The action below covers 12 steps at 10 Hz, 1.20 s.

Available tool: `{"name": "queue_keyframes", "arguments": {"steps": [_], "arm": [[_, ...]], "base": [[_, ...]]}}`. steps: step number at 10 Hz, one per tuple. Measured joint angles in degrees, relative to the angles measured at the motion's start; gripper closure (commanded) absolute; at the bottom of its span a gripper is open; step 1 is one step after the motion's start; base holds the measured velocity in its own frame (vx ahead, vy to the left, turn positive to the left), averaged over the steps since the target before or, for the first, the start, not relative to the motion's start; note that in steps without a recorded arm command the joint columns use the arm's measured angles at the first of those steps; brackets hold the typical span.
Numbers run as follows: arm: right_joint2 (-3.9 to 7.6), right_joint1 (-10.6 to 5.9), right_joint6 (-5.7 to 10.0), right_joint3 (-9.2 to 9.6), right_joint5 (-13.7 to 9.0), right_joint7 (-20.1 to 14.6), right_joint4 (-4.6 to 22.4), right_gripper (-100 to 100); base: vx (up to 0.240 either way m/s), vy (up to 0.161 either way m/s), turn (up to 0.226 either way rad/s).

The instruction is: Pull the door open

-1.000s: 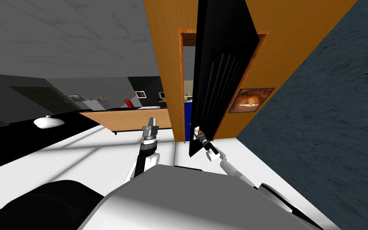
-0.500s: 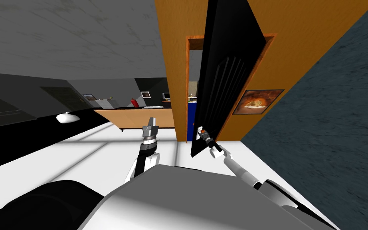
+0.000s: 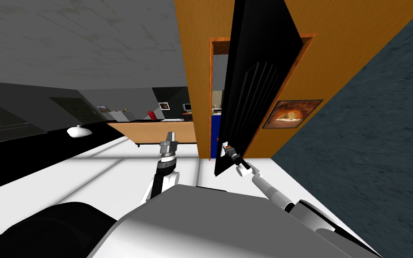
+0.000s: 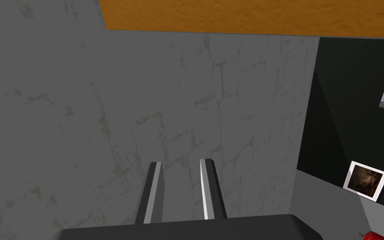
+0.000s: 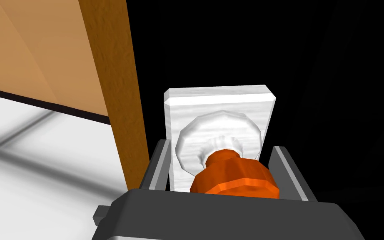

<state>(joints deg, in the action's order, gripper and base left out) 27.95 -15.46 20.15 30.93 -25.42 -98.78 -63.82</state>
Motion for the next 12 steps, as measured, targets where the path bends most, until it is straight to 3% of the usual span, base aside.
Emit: {"name": "queue_keyframes", "arguments": {"steps": [3,4,6,10,12], "arm": [[0.00,0.00,-0.01,-0.01,-0.01,-0.01,0.00,100],[0.61,-0.05,0.76,0.25,0.07,-0.50,0.27,100],[2.39,-0.15,3.30,1.30,0.26,-2.41,0.97,100],[4.41,0.18,6.99,3.08,0.63,-5.01,2.67,100],[6.03,0.09,9.29,4.01,0.78,-6.76,3.73,100]], "base": [[-0.018,-0.024,0.051],[-0.113,-0.153,0.241],[-0.120,-0.183,0.229],[-0.089,-0.080,0.115],[-0.100,-0.127,0.241]]}}
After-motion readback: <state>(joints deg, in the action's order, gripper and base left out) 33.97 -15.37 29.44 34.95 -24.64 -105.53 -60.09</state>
